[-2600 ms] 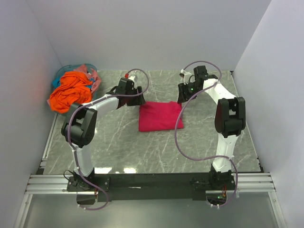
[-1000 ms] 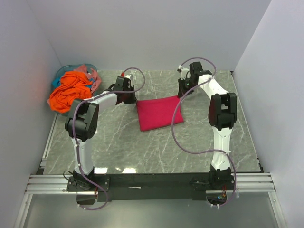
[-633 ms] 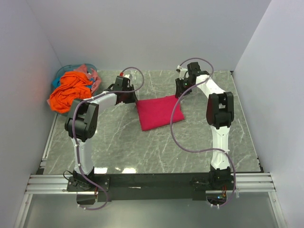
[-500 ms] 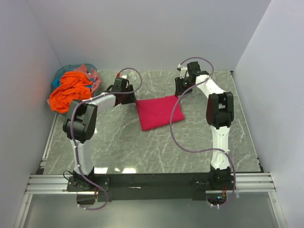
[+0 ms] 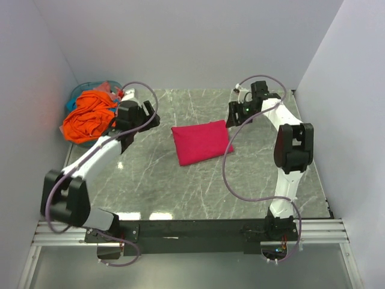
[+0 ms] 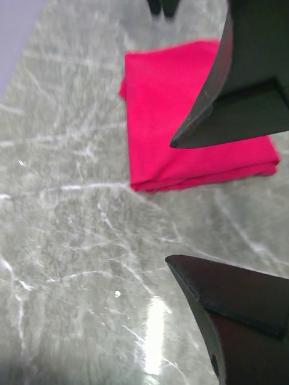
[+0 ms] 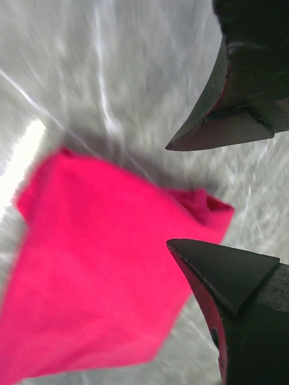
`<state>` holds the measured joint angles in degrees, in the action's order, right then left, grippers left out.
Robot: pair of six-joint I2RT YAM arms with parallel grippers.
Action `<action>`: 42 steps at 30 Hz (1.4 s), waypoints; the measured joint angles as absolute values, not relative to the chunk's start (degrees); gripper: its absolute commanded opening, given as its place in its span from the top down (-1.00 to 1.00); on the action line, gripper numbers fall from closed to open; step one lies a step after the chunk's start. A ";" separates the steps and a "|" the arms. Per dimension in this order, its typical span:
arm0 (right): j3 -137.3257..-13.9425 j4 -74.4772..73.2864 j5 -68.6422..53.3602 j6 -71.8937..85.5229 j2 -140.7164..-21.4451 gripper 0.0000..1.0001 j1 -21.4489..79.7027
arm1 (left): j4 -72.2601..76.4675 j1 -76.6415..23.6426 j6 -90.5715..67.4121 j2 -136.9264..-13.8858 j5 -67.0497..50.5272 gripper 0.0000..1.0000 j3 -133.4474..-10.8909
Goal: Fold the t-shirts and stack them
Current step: Neatly place the folded tshirt to the corner
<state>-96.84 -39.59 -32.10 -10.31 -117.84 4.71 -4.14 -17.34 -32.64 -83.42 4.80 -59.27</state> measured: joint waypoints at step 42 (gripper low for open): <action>-103.85 -52.80 -47.66 -8.23 -132.05 1.00 1.34 | -11.05 -17.06 -35.64 -51.40 -4.71 -0.64 -41.69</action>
